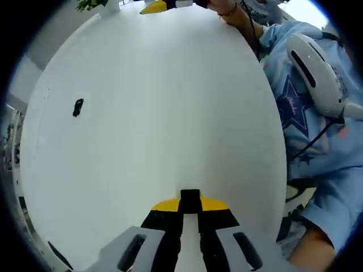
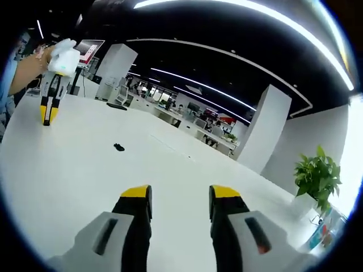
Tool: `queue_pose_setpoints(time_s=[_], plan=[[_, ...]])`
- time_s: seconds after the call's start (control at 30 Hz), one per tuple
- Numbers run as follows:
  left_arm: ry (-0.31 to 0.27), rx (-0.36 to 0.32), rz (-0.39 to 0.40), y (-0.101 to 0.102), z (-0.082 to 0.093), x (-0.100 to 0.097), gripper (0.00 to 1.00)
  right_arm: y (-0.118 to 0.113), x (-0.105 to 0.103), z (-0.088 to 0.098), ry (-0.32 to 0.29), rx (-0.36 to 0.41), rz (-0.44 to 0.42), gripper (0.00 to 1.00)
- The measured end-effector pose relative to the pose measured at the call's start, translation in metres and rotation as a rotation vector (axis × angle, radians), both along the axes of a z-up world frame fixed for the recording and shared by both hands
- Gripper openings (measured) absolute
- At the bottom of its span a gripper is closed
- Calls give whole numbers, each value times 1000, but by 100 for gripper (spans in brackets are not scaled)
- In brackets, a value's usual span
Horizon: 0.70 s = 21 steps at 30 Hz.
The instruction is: Snap the two parts of the plastic buckle together until the buckle closes and remains connected.
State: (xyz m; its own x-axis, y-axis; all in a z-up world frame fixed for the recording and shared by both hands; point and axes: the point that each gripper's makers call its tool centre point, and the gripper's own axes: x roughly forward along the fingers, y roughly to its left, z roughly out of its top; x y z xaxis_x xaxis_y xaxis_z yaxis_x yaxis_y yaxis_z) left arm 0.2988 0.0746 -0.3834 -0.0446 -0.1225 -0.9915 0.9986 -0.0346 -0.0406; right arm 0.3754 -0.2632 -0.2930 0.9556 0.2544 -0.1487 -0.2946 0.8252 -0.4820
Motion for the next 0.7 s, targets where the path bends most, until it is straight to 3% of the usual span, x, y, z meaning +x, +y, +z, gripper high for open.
queue_pose_setpoints(time_s=[0.17,0.43,0.7], plan=[[3,0,4,0,1,0,8,15,3,5,35,27,73,38],[29,-20,26,1,1,2,8,43,5,28,51,-21,178,38],[30,-22,34,1,1,3,8,79,25,45,63,-64,287,37]])
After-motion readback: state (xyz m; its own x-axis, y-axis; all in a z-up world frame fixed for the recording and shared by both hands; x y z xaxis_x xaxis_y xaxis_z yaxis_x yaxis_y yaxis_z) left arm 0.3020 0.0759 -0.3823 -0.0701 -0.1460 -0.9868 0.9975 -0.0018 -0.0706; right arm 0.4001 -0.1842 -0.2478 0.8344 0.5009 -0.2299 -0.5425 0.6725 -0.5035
